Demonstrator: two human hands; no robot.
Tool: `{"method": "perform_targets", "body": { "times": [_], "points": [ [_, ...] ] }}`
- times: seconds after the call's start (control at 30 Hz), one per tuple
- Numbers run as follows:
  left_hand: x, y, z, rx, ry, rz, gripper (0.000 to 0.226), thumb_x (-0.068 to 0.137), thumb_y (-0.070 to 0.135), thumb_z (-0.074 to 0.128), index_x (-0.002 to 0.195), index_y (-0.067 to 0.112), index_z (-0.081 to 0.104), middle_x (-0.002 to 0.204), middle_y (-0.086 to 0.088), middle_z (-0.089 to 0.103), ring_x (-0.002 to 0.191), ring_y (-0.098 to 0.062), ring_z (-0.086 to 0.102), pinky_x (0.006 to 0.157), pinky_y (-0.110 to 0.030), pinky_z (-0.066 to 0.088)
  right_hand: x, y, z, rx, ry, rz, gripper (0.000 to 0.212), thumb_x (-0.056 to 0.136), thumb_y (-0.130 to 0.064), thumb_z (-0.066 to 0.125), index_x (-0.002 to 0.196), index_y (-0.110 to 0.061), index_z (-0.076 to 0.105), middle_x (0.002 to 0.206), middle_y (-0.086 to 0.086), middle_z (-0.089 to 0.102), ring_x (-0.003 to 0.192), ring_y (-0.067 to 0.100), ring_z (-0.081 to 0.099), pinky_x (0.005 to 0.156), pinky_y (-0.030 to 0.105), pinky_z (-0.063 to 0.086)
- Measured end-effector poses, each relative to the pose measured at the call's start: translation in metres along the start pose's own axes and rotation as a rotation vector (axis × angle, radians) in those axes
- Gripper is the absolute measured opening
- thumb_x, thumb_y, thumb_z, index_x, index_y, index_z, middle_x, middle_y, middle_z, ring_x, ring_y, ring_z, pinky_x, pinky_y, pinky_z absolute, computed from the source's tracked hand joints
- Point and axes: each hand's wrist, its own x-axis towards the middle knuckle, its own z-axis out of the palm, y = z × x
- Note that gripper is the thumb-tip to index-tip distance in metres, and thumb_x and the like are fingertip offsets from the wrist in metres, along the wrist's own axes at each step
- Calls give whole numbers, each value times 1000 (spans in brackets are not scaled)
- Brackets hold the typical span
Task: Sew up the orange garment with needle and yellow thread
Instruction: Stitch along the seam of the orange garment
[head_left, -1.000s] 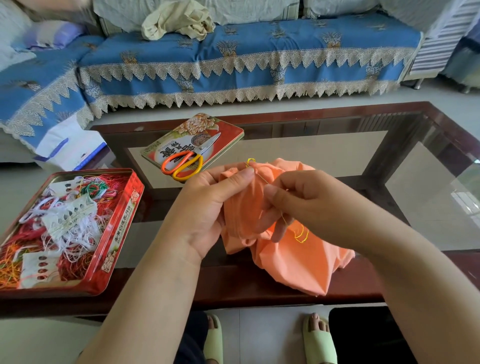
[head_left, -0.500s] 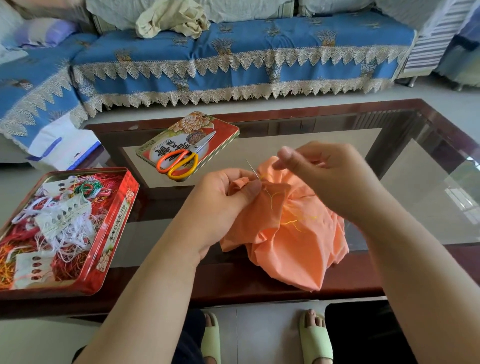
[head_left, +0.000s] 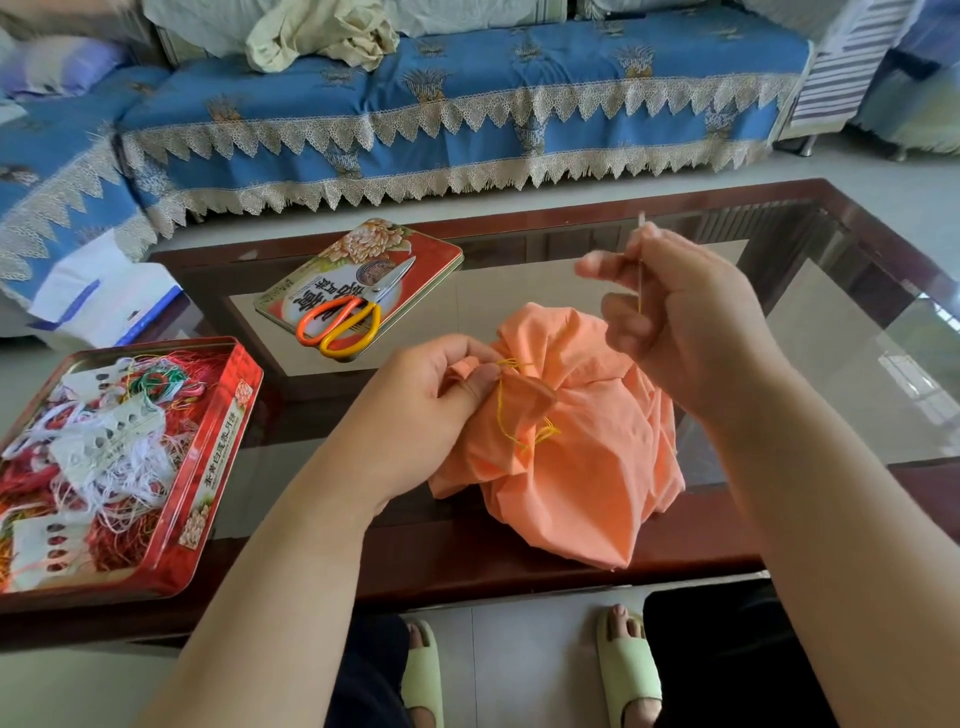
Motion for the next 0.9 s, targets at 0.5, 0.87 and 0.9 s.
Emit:
{"method": "perform_targets", "body": {
  "times": [0.5,0.87,0.9],
  "points": [
    [-2,1,0,200,28,183,11,94,37,50,96,36,61,80,21,65,84,8,60,60,-13,51,-4,13,1,-402,-427,295,25,105,-19,34,86,-8,45,69,9,61,36,8,25,38,21,13],
    [5,-11,1,337,99,246,10,97,29,54,101,29,63,85,21,63,91,10,54,64,-5,43,4,-19,-35,-146,-293,249,28,101,-21,32,77,-16,44,59,10,63,24,1,22,29,8,16],
    [5,-11,1,347,95,246,10,97,30,53,101,30,63,85,22,62,91,11,53,63,-3,43,5,-20,-37,-166,-274,244,28,102,-21,33,77,-15,44,60,11,65,24,1,23,29,9,15]
  ]
}}
